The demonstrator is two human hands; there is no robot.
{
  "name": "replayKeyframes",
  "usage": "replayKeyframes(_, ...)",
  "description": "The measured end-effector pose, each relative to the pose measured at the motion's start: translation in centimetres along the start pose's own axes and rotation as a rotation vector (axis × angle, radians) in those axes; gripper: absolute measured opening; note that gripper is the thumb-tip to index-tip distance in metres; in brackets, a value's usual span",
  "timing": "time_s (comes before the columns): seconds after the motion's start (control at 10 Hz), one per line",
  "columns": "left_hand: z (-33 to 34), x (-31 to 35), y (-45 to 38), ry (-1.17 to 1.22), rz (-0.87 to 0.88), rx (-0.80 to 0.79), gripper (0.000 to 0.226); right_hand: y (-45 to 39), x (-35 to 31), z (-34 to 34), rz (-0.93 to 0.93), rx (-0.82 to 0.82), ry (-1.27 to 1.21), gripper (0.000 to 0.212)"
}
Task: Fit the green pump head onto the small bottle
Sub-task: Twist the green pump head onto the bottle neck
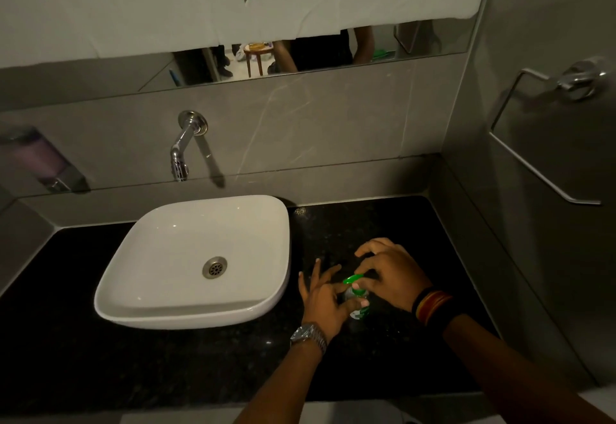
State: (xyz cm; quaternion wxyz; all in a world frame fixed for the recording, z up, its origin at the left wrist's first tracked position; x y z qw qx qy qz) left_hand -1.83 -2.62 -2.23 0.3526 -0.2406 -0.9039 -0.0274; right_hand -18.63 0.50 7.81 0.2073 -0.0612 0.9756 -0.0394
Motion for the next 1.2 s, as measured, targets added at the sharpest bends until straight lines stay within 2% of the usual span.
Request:
replayKeyframes(0.1, -0.3, 0.3, 0.1, 0.025, -0.012, -0.004, 0.043, 0.3, -0.5, 0.3, 0.056, 0.038, -0.032, 0.02)
replayKeyframes(0.4, -1.0, 0.8, 0.0, 0.04, -0.014, -0.066, 0.043, 0.4, -1.7, -0.2, -0.045, -0.148, -0.016, 0.026)
replayKeyframes(0.6, -1.3, 0.8, 0.0, 0.069, -0.006, -0.084, 0.037, 0.1, -2.0, -0.9, -0.03, -0.236, -0.003, 0.024)
replayKeyframes(0.9, -1.4, 0.9, -0.1, 0.04, -0.024, -0.086, 0.04, -0.1, -2.1, -1.2, -0.061, -0.237, -0.044, 0.023)
replayKeyframes(1.1, -1.3, 0.9, -0.1, 0.016, -0.036, -0.089, 0.044, -0.1, -1.8, -1.3, -0.078, -0.232, -0.077, 0.03)
replayKeyframes(1.2, -1.3, 1.0, -0.2, 0.001, -0.039, -0.1, 0.047, 0.4, -1.4, -2.1, -0.057, -0.167, -0.151, 0.033)
Point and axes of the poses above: each hand's wrist, its own y-axis away from the middle knuckle, its own z-axis out of the palm, x = y × z, the point moved 2 cm from there along -y, towards the middle knuckle
